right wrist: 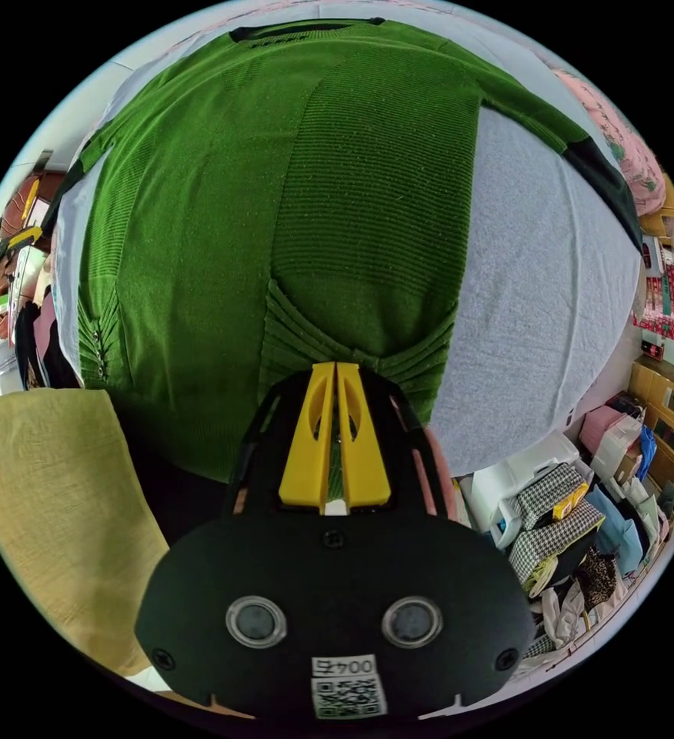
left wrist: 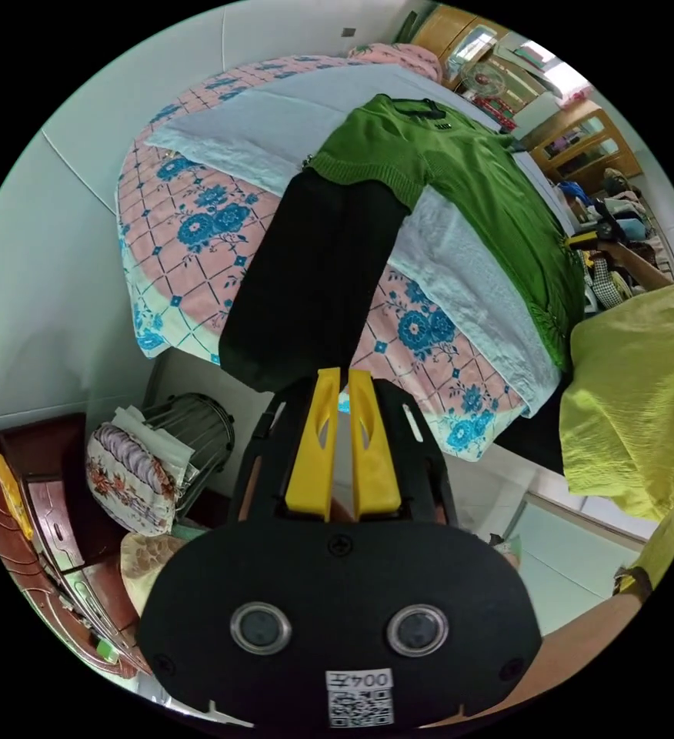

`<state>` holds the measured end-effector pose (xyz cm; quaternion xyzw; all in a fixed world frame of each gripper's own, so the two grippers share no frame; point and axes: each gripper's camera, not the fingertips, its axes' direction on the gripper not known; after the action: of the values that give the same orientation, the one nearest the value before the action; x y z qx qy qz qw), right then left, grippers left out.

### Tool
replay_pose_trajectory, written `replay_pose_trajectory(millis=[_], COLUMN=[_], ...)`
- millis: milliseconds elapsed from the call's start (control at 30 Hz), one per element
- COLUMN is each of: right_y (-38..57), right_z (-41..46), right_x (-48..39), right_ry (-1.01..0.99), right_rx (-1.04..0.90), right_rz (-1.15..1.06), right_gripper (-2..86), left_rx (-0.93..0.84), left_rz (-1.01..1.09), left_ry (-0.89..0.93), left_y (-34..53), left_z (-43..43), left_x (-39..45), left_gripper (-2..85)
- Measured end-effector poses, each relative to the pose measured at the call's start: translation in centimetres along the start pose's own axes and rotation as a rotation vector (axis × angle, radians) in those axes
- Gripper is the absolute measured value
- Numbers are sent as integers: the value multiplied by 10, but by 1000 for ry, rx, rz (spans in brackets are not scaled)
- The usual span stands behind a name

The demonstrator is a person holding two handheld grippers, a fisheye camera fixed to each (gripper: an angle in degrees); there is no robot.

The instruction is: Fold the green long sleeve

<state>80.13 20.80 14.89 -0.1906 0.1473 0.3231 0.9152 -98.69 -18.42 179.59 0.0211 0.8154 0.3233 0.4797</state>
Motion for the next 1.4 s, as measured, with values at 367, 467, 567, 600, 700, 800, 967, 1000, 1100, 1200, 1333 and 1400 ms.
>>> replay_pose_trajectory(millis=[367,467,567,600,700,800,967,1000,1100,1200,1333,1400], right_y=[9,12,16,18,22,20,13,11,7,5,2,1], right_z=[-4,-5,-7,-8,-9,-11,-16,-17,-20,-22,-25,-27], right_x=[11,14,14,14,15,17,22,23,23,22,24,26], right_ry=[-23,-33,-23,-19,-14,-16,-32,-32,-22,-7,-12,-17], right_rx=[40,57,87,101,128,125,98,91,78,82,92,98], right_rz=[38,61,77,82,83,81,63,61,59,64,75,73], right_gripper=[-7,-6,-6,-6,-6,-7,-7,-7,-6,-7,-6,-6], left_rx=[464,463,369,327,366,383,528,503,437,449,461,397], left_rz=[-139,-122,-120,-142,-222,-290,-106,-53,10,-17,-40,-42], left_ry=[-26,-100,-176,-199,-146,-221,-181,-186,-189,-196,-159,-182], left_y=[-81,-128,-156,-158,-141,-135,-173,-193,-240,-271,-300,-319], left_z=[-38,1,48,65,78,68,51,58,82,93,98,106], left_x=[5,33,43,40,21,20,57,67,79,78,64,54], left_gripper=[7,13,21,23,32,37,32,32,36,48,69,76])
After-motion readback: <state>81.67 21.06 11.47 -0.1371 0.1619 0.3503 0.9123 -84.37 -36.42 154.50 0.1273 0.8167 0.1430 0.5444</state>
